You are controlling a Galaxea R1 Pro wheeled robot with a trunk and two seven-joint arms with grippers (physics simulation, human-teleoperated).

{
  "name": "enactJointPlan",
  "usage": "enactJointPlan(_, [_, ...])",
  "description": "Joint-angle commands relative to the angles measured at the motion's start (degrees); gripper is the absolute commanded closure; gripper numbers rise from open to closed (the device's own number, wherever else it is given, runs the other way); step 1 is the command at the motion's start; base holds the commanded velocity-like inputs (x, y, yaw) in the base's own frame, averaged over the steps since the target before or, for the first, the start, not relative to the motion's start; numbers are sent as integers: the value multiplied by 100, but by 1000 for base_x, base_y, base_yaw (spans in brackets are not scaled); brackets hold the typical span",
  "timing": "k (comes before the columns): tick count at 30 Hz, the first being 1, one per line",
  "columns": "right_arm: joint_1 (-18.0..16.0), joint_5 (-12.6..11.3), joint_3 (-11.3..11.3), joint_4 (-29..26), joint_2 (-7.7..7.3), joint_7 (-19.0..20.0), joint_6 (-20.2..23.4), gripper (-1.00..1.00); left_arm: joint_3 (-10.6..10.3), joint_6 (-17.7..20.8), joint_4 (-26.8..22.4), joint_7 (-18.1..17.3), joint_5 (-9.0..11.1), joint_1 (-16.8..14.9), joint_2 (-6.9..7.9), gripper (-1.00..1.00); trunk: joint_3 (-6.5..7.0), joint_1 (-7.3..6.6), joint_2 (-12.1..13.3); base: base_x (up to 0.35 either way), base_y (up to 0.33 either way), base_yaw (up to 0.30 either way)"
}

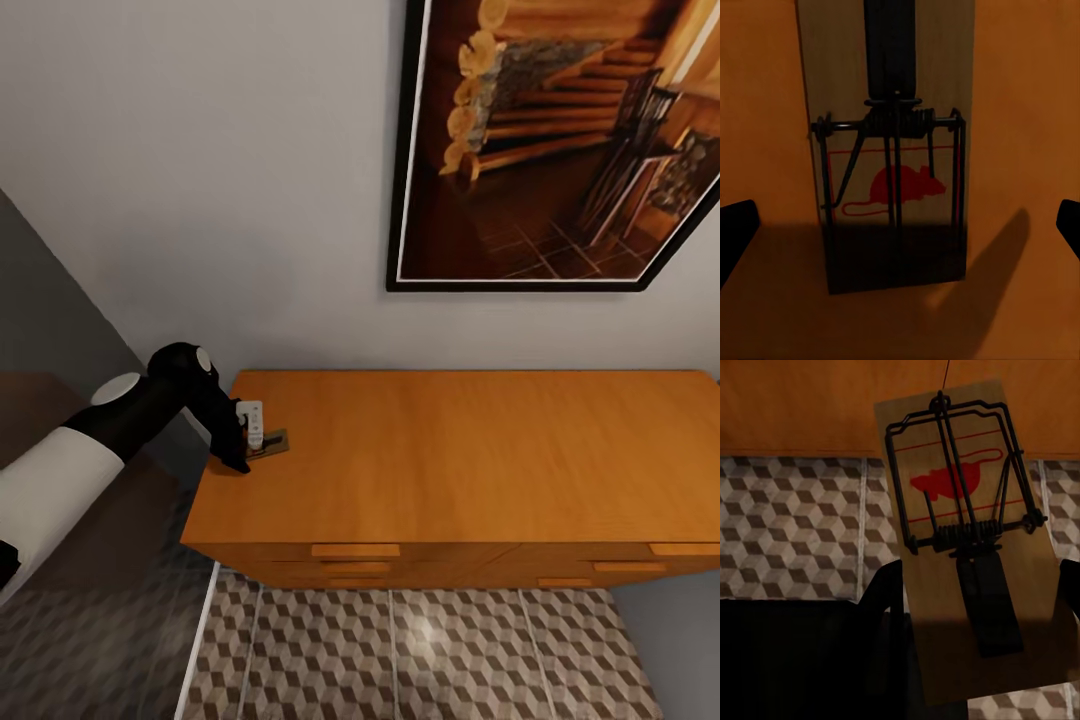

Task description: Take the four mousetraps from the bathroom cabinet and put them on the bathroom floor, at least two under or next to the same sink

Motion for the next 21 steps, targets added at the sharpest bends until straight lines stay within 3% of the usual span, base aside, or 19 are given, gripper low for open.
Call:
enactJointPlan(1, [-3,-52,51,4,1,-3,-18,100,-10,57,-13,-2,-28,55,3,-100,-13,6,-5,0,0,0])
enactJointPlan(21, [-3,-52,51,4,1,-3,-19,100,-10,64,105,1,-32,55,-6,-100,-17,6,-5,0,0,0])
